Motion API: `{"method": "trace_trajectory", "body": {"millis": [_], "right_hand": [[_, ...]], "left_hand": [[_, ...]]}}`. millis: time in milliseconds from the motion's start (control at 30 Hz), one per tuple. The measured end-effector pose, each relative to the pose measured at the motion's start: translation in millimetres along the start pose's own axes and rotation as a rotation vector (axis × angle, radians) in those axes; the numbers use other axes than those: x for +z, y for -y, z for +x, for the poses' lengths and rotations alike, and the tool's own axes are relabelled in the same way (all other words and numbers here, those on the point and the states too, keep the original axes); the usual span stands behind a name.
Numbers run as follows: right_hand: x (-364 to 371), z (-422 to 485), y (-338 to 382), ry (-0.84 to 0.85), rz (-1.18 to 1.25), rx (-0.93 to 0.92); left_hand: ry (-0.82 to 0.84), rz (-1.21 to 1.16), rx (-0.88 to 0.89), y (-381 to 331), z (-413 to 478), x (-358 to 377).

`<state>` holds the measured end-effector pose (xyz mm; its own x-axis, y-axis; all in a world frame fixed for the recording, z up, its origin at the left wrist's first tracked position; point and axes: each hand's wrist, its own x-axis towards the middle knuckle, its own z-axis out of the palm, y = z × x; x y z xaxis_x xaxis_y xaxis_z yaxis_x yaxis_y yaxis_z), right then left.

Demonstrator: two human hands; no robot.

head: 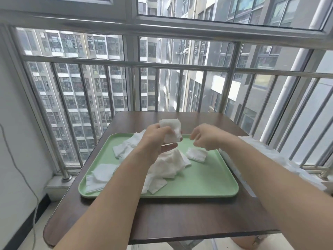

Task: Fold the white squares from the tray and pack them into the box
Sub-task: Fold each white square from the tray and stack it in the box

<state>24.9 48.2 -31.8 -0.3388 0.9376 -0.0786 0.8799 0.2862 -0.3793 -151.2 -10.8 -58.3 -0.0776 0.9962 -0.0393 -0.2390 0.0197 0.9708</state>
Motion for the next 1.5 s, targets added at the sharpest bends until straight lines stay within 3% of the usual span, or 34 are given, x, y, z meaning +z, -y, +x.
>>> {"method": "trace_trajectory", "body": {"millis": [67,333,533,633,733,933,1167,1367,1500], "right_hand": [[13,4,0,0.052,-0.159,0.027],[7,-3,8,0.133,-0.2,0.014],[-30,-28,5,-0.038,0.379,-0.087],[-38,-36,8,0.079,0.691,-0.159],[-36,-38,16,0.124,0.759,-0.202],[-30,-26,20,-0.035,0.602,-0.131],[-31,-33,13,-0.206,0.279,-0.176],[-53,-57,-11,-0.05,0.195,-0.308],[-77,-79,-34,-0.065,0.109,-0.312]], "left_hand": [[-0.012,-0.006,0.003,0,0,0],[-0.031,-0.016,-0.029,-2,-1,1],[-0.068,-0.074,-0.102,-4,-3,4],[-0.041,-0.082,-0.125,-4,-2,6],[0.037,-0.05,-0.131,-4,-5,8],[0.186,0.001,-0.119,-6,-6,8],[0.346,0.211,0.077,2,-12,13],[0.476,0.347,0.175,1,-26,31],[0.412,0.462,0.186,-2,-32,50]]}}
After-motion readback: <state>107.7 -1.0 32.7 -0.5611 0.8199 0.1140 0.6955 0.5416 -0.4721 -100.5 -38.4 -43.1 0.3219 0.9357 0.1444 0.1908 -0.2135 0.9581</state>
